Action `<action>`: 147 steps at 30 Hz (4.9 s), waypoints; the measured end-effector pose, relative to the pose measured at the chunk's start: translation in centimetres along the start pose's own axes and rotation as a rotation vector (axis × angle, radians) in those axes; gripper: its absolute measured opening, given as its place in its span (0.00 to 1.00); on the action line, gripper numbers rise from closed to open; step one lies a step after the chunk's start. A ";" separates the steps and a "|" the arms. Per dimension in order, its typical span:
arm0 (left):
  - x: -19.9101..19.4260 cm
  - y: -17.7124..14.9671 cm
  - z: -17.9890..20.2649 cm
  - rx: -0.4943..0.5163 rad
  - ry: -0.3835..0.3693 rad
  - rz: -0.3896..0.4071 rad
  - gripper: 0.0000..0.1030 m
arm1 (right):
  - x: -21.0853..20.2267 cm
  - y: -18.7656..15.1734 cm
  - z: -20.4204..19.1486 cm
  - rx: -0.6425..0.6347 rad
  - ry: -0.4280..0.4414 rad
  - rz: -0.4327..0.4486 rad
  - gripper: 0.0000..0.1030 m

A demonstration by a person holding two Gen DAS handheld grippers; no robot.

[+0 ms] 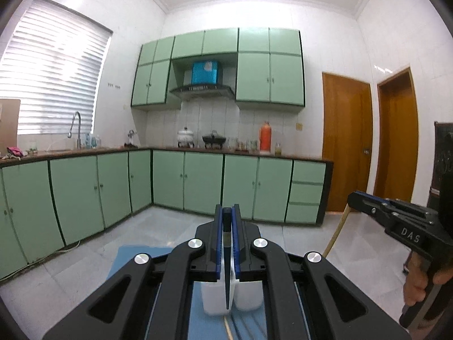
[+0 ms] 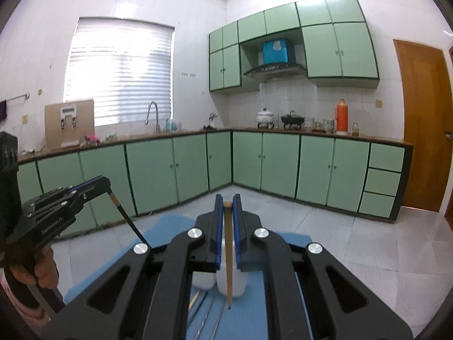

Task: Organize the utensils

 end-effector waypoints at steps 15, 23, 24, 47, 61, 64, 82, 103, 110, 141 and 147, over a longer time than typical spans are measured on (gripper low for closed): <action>8.1 2.0 -0.9 0.051 0.055 0.072 0.06 | 9.5 2.6 -0.2 -0.004 -0.034 0.052 0.06; 13.1 -2.3 -3.6 0.004 0.067 -0.029 0.06 | 14.3 -1.6 -0.1 0.033 -0.010 -0.043 0.06; 13.6 -2.9 -3.9 0.000 0.068 -0.042 0.06 | 14.6 -2.2 -0.3 0.038 -0.008 -0.053 0.06; 13.7 -7.4 -7.1 -0.085 0.119 -0.133 0.45 | 14.7 -8.2 1.3 0.116 -0.091 -0.144 0.49; 7.3 -9.7 -6.7 -0.093 0.154 -0.125 0.79 | 8.6 -11.0 0.6 0.039 -0.128 -0.113 0.77; 5.7 -11.6 -5.6 -0.067 0.154 -0.158 0.81 | 6.8 -12.6 -0.2 0.022 -0.118 -0.125 0.79; -3.2 -24.0 -0.8 -0.039 0.137 -0.376 0.82 | -2.8 -25.2 -2.8 -0.033 -0.120 -0.301 0.83; -6.6 -29.8 0.6 -0.059 0.132 -0.501 0.84 | -5.2 -33.0 -3.9 -0.083 -0.143 -0.414 0.65; -6.7 -29.7 1.2 -0.060 0.126 -0.497 0.84 | -5.7 -33.2 -4.6 -0.092 -0.107 -0.409 0.37; -4.4 -31.1 3.7 -0.073 0.071 -0.540 0.65 | -6.5 -33.5 -3.7 -0.050 -0.093 -0.398 0.07; -3.7 -31.0 4.6 -0.059 0.056 -0.538 0.50 | -6.5 -33.7 -3.5 -0.035 -0.087 -0.395 0.07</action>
Point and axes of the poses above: each gripper's, at about its wrist camera, not at the fingertips, and x roughly the way its jaws point, z to its right, y to its top, the point moved 6 cm from there along x, roughly the way its jaws point, and after that the axes turned 12 degrees about -y, right-handed, at the moved point
